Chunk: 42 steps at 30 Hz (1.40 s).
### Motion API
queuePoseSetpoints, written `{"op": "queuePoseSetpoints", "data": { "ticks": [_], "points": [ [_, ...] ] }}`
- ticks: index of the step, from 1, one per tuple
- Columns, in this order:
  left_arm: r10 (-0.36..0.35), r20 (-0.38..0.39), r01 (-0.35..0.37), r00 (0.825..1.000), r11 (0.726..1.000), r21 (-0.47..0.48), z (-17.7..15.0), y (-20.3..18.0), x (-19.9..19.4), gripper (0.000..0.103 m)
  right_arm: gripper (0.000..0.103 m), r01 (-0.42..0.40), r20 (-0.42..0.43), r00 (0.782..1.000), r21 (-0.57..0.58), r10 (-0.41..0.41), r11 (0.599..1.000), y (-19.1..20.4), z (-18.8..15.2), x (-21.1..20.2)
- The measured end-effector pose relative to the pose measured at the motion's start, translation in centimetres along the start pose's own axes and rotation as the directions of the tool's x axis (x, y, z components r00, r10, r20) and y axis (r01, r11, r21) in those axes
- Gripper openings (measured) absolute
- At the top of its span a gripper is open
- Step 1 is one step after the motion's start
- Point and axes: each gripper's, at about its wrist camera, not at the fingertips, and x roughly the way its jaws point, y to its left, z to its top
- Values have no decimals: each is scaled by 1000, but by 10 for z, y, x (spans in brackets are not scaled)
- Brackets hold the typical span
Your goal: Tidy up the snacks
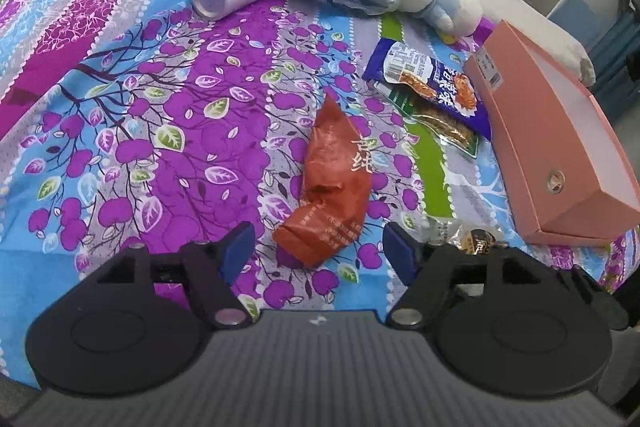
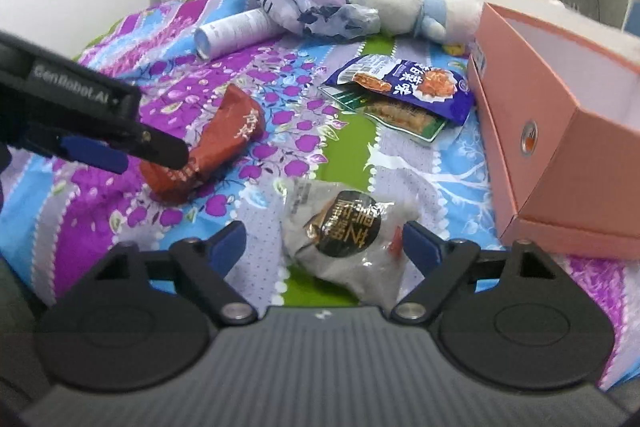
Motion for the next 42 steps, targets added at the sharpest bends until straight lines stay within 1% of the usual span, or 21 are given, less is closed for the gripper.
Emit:
{"op": "queuePoseSetpoints", "data": {
  "ticks": [2, 4, 7, 11, 14, 16, 18, 24, 25, 26, 27, 30, 34, 40, 41, 42],
  "points": [
    [9, -2, -9, 1000, 1000, 6, 1, -1, 2, 76, 87, 3, 9, 1000, 28, -3, 1000, -3, 0, 1],
    [20, -5, -20, 1000, 1000, 6, 2, -2, 5, 77, 87, 8, -3, 1000, 57, -8, 998, -9, 0, 4],
    [8, -6, -8, 1000, 1000, 1, 3, -4, 8, 82, 87, 38, -22, 999, 67, -37, 997, -12, -5, 10],
    [8, -12, -8, 1000, 999, 35, 3, -12, 12, 82, 87, 29, -47, 999, 112, -24, 993, -20, -11, 14],
    [2, -16, -1, 1000, 998, 64, 2, -17, 13, 83, 87, 22, -48, 999, 123, -17, 992, -22, -13, 17],
    [10, -13, -8, 1000, 996, 92, 1, -21, 15, 83, 87, 20, -50, 999, 133, -14, 991, -22, -13, 19],
    [14, -14, -13, 1000, 994, 105, 2, -21, 17, 83, 87, 13, -41, 999, 134, -7, 991, -21, -13, 19],
    [26, -15, -24, 1000, 995, 100, 7, -18, 24, 83, 86, 11, -33, 999, 112, -8, 994, -18, -12, 26],
    [29, -23, -26, 999, 994, 104, 8, -18, 26, 84, 87, 7, -28, 1000, 102, -4, 995, -17, -12, 27],
    [32, -38, -28, 999, 993, 112, 9, -18, 28, 87, 85, 10, -25, 1000, 96, -8, 995, -16, -12, 27],
    [32, -45, -27, 998, 992, 121, 10, -19, 30, 88, 83, 12, -25, 1000, 89, -10, 996, -16, -12, 26],
    [33, -40, -26, 999, 987, 159, 11, -23, 33, 88, 81, 3, -27, 1000, 90, -1, 996, -18, -11, 24],
    [40, 3, -39, 999, 976, 216, 16, -31, 35, 88, 80, 10, -32, 999, 96, -7, 995, -23, -10, 19],
    [45, 1, -44, 999, 969, 243, 25, -35, 51, 87, 80, 38, -38, 999, 104, -34, 994, -34, -8, 13],
    [46, 1, -45, 999, 968, 248, 25, -36, 54, 85, 80, 39, -39, 999, 106, -35, 994, -35, -8, 13],
    [48, 2, -47, 999, 966, 254, 26, -37, 57, 81, 80, 40, -40, 999, 108, -36, 993, -37, -9, 12]
  ]
}}
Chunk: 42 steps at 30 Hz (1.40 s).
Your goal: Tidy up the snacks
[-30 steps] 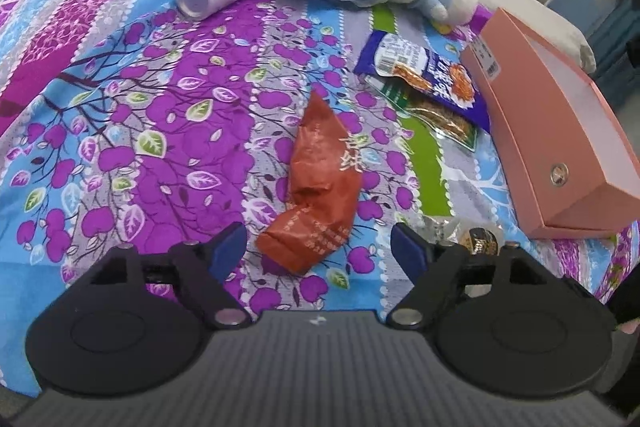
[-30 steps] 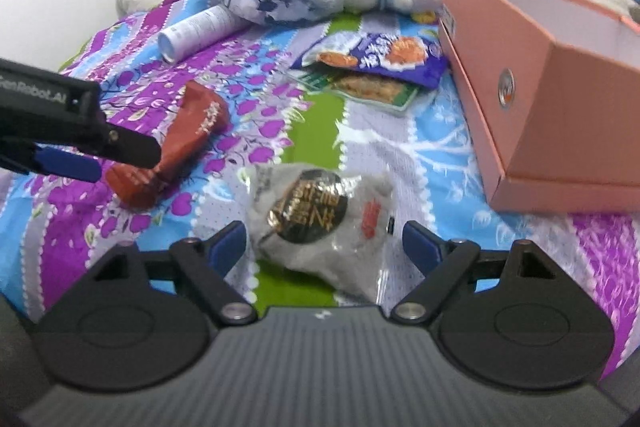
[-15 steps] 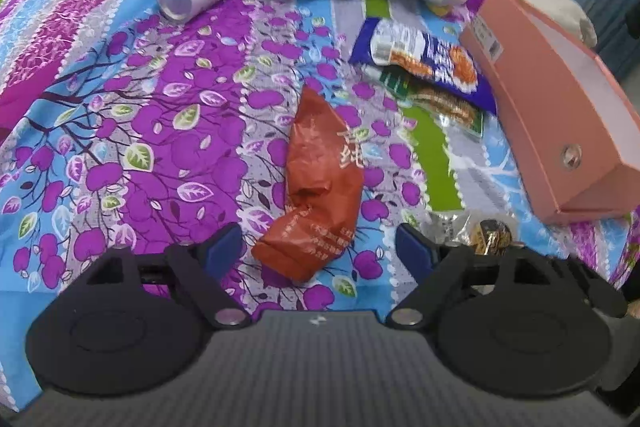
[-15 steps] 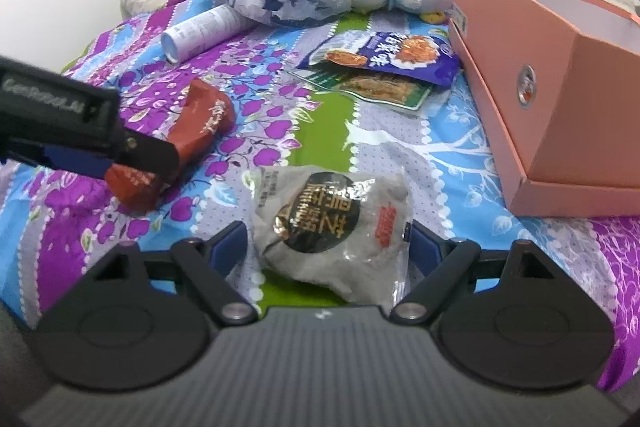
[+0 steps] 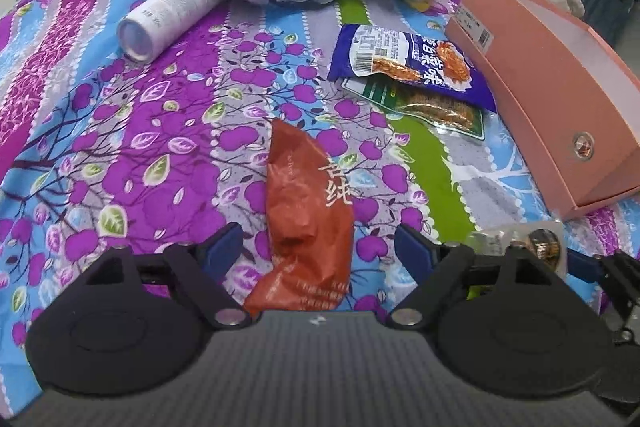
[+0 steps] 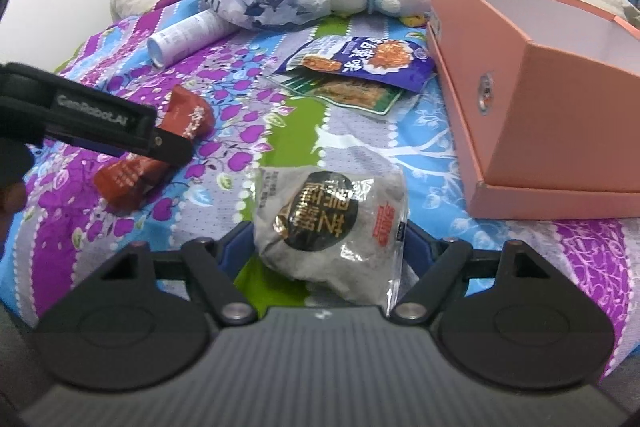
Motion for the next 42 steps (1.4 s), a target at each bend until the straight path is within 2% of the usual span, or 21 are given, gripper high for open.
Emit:
{"op": "queuePoseSetpoints", "data": {
  "ticks": [3, 4, 6, 8, 19, 26, 35, 42],
  "points": [
    [-1, -20, 1, 1000, 1000, -9, 0, 0, 12, 66, 80, 3, -3, 1000, 11, -3, 1000, -4, 1, -2],
    [6, -28, -7, 1000, 1000, -19, -1, 1, 17, 63, 80, 5, -7, 1000, 12, -5, 1000, -5, 2, -2],
    [31, -22, -31, 999, 999, -11, 1, 0, 17, 50, 80, 4, -19, 1000, 14, -3, 1000, -6, 4, -6],
    [18, -23, -18, 1000, 1000, -4, 2, 1, 14, 49, 80, -5, -23, 1000, 14, 5, 1000, -7, 8, -11],
    [-56, 14, 57, 998, 992, -117, 19, -13, -41, 47, 80, -24, 9, 1000, 21, 24, 999, -13, 41, -46],
    [-100, 108, 112, 989, 987, -112, 59, -40, -93, 47, 80, -43, 73, 997, 44, 39, 998, -29, 76, -82],
    [-199, 229, 219, 953, 974, -64, 117, -93, -130, 47, 80, -8, 181, 983, 85, -8, 996, -72, 127, -124],
    [-299, 256, 311, 919, 950, -7, 151, -150, -126, 47, 80, 36, 241, 968, 124, -66, 992, -117, 158, -141]
  ]
}}
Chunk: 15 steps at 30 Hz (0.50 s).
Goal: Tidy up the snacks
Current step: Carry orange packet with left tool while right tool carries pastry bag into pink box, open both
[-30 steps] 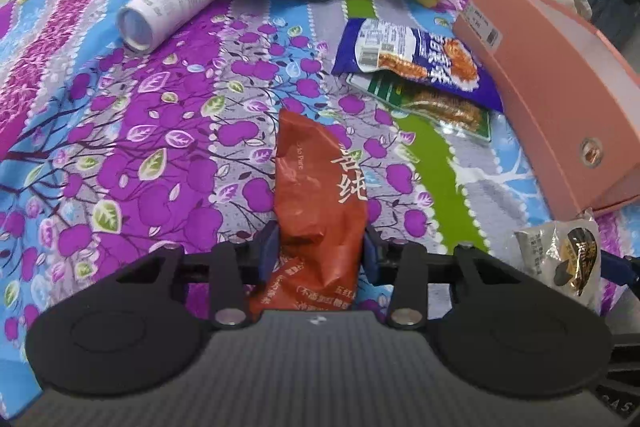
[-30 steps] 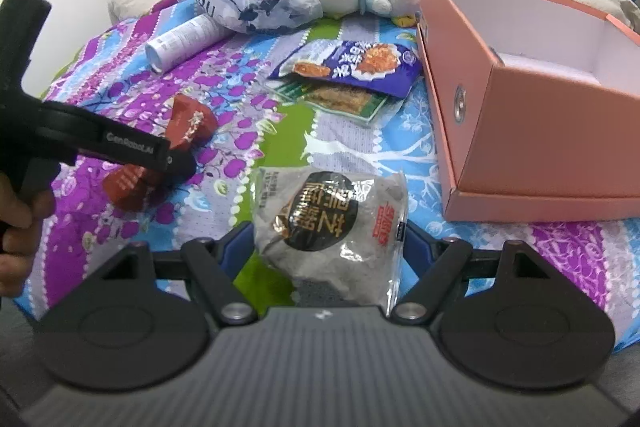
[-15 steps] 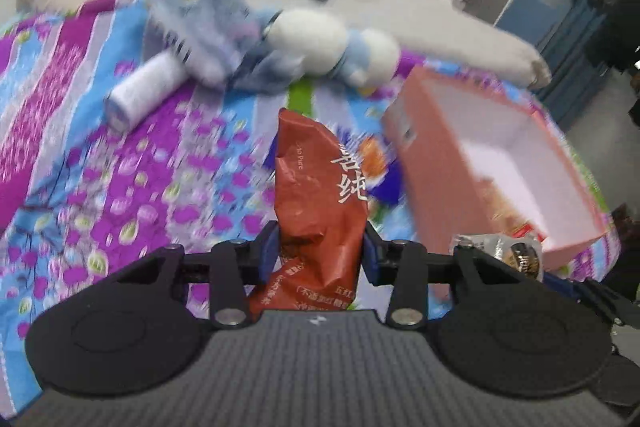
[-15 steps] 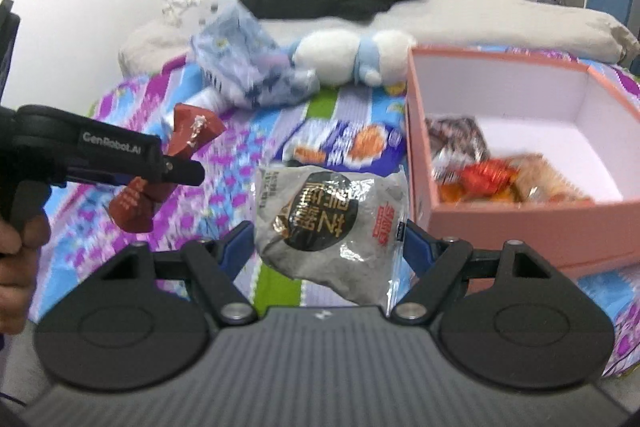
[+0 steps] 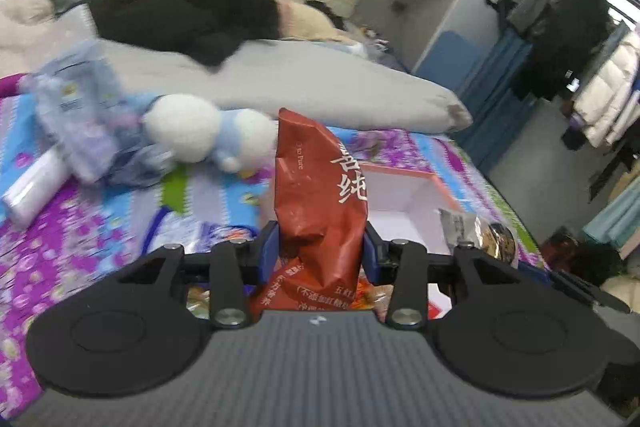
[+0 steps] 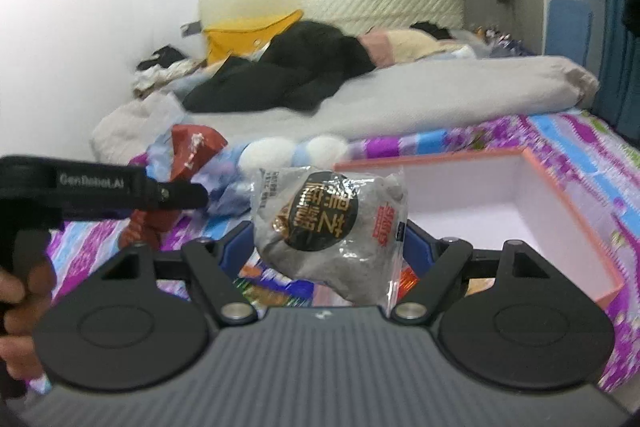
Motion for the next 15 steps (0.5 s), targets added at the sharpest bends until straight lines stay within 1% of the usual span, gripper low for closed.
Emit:
{"op": "queuePoseSetpoints", "data": {
  "ticks": [3, 5, 9, 12, 15],
  "points": [
    [-40, -21, 40, 999, 999, 25, 4, -22, 23, 47, 80, 36, 3, 999, 5, -36, 999, -19, 6, 5],
    [-56, -50, 58, 997, 997, 42, 4, -34, 44, 47, 80, 65, -11, 998, 21, -65, 998, -34, 4, 12],
    [-74, -126, 83, 989, 994, 68, -2, -51, 91, 47, 80, 120, -64, 991, 69, -116, 990, -67, -5, 32],
    [-84, -188, 100, 978, 992, 76, -8, -60, 126, 47, 80, 159, -116, 982, 93, -148, 983, -90, -16, 48],
    [-78, -238, 104, 968, 989, 102, -16, -66, 159, 47, 80, 180, -164, 973, 111, -161, 977, -111, -25, 65]
  ]
}}
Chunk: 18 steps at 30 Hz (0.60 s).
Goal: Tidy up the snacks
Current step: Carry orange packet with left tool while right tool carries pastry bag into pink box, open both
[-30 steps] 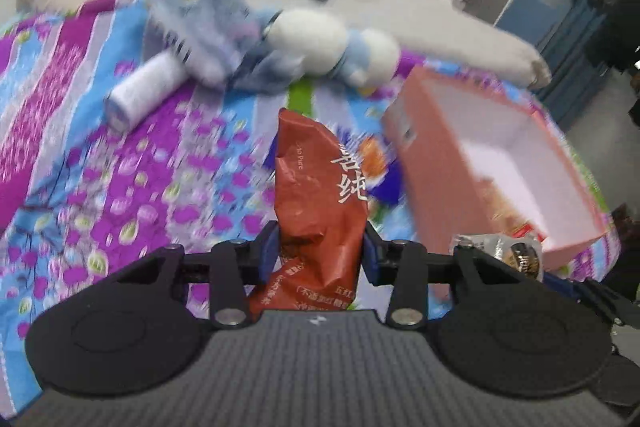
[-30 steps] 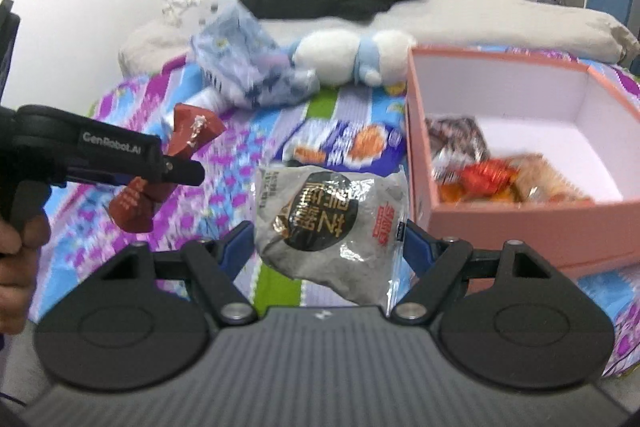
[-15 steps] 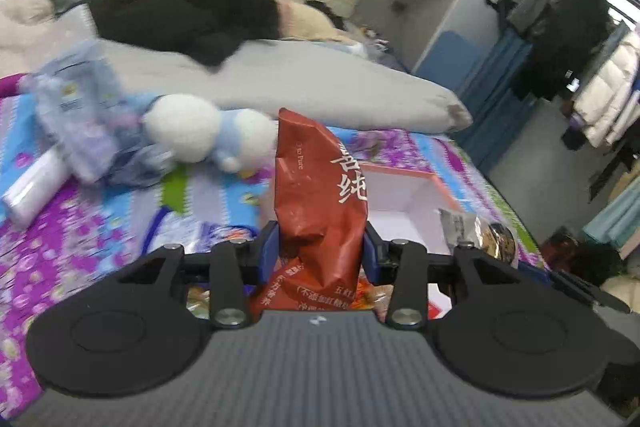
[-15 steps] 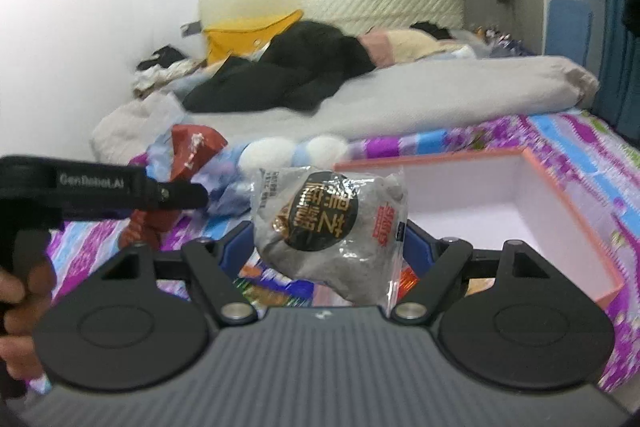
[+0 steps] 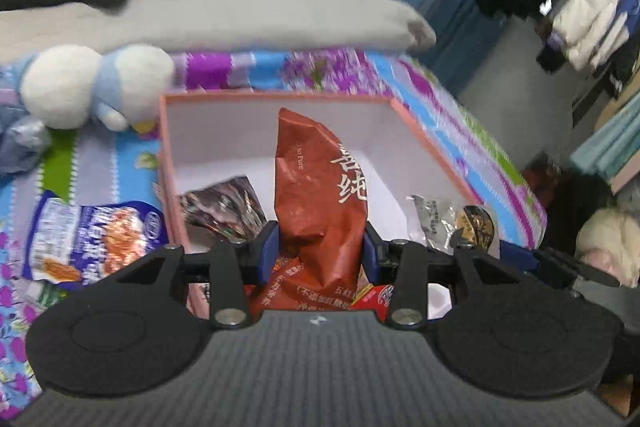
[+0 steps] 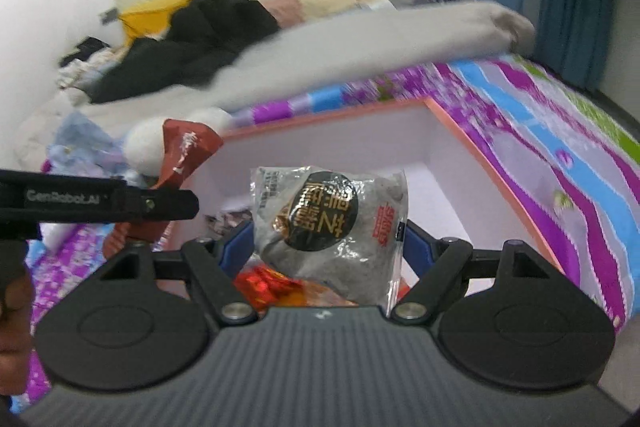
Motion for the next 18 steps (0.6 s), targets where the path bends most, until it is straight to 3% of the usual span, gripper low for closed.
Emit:
{"op": "queuePoseSetpoints", "data": {
  "ticks": [7, 14, 16, 18],
  "points": [
    [2, -103, 1, 995, 1000, 22, -6, 0, 61, 48, 81, 16, -113, 993, -13, -18, 1000, -15, -9, 44],
    [6, -152, -2, 988, 1000, 29, -9, 0, 83, 48, 81, -4, -175, 985, 16, 6, 1000, -21, -19, 63],
    [8, -162, -4, 987, 1000, 24, -9, -1, 82, 55, 82, -9, -181, 983, 17, 12, 1000, -21, -19, 63],
    [22, -150, -18, 988, 999, 29, -8, -1, 80, 72, 82, -11, -194, 981, -1, 11, 1000, -20, -18, 65]
  ]
}}
